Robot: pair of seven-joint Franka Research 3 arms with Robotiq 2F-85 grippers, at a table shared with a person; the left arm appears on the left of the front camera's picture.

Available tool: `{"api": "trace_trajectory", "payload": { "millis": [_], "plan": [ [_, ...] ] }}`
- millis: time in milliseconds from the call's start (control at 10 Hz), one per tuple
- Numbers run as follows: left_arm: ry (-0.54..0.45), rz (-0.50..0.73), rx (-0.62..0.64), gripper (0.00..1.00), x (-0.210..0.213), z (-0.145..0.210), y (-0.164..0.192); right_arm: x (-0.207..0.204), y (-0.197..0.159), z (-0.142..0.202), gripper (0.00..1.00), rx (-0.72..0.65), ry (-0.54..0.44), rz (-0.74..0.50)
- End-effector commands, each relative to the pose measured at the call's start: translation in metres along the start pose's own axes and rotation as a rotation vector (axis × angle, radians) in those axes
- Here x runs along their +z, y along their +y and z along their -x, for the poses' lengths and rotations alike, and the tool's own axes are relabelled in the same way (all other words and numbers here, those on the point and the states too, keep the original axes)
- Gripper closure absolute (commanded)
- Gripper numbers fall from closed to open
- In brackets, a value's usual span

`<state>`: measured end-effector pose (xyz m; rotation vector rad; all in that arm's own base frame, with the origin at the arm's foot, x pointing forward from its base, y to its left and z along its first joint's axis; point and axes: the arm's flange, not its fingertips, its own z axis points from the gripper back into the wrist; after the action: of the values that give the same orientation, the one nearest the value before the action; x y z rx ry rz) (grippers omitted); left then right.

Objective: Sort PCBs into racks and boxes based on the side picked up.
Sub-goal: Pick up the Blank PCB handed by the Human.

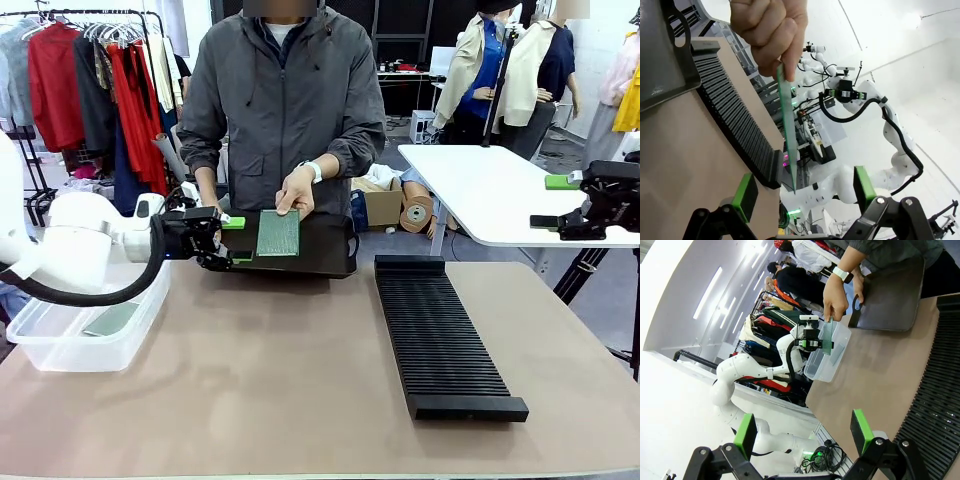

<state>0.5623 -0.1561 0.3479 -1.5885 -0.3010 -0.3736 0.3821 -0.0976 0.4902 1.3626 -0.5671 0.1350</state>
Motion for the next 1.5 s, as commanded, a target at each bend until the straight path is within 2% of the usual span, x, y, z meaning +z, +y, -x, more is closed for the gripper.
{"api": "trace_trajectory", "payload": {
  "millis": [0, 300, 700, 1000, 1400],
  "plan": [
    [-0.037, -0.006, -0.014, 0.0, -0.016, -0.008, 0.008, 0.0, 0.002, -0.001, 0.0, 0.002, -0.003, -0.009],
    [-0.066, -0.008, -0.016, 0.0, -0.032, -0.016, 0.013, 0.0, 0.002, -0.001, 0.0, 0.002, -0.003, -0.009],
    [-0.085, 0.007, 0.001, 0.02, -0.033, -0.017, 0.013, 0.0, 0.002, -0.001, 0.0, 0.002, -0.003, -0.009],
    [-0.054, 0.035, 0.054, 0.16, -0.034, -0.012, 0.007, 0.0, 0.002, -0.001, 0.0, 0.002, -0.003, -0.009],
    [-0.044, 0.043, 0.067, 0.48, -0.039, -0.013, 0.004, 0.0, 0.002, -0.001, 0.0, 0.002, -0.003, -0.009]
  ]
}}
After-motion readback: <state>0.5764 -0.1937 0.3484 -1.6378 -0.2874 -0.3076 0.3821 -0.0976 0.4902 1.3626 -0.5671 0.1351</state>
